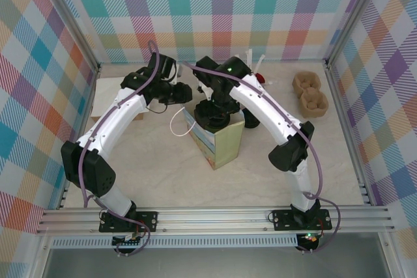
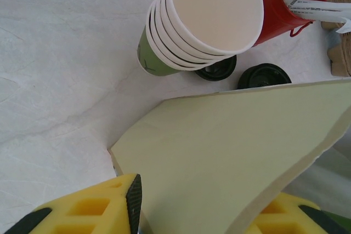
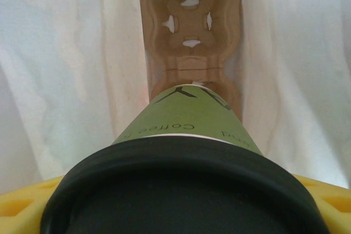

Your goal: Pack the takeout coffee

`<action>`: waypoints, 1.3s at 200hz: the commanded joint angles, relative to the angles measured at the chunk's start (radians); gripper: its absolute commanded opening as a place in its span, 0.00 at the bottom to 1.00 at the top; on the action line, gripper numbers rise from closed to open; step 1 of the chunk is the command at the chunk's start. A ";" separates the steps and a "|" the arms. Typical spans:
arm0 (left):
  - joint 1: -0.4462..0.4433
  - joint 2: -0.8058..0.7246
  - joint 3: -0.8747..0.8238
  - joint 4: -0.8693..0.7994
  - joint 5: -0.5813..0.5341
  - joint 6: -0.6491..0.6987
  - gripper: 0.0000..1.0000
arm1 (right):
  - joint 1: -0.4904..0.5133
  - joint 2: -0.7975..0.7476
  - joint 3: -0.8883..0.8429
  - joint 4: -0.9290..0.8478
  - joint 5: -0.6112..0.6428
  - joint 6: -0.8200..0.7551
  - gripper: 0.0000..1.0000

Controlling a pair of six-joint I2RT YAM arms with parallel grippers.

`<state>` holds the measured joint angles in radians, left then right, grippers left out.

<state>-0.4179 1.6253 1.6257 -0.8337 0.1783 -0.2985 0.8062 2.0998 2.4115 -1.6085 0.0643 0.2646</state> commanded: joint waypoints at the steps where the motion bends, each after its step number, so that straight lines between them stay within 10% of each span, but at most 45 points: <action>1: -0.012 -0.039 -0.010 0.013 -0.010 0.000 0.40 | -0.001 0.012 -0.028 -0.017 0.003 -0.019 0.83; 260: -0.007 -0.047 0.001 -0.004 -0.050 -0.008 0.47 | -0.010 -0.012 -0.196 0.114 0.001 -0.059 0.83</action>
<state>-0.4175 1.6142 1.6257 -0.8352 0.1295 -0.2996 0.8036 2.0998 2.2200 -1.4960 0.0639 0.2199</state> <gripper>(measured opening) 0.473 0.841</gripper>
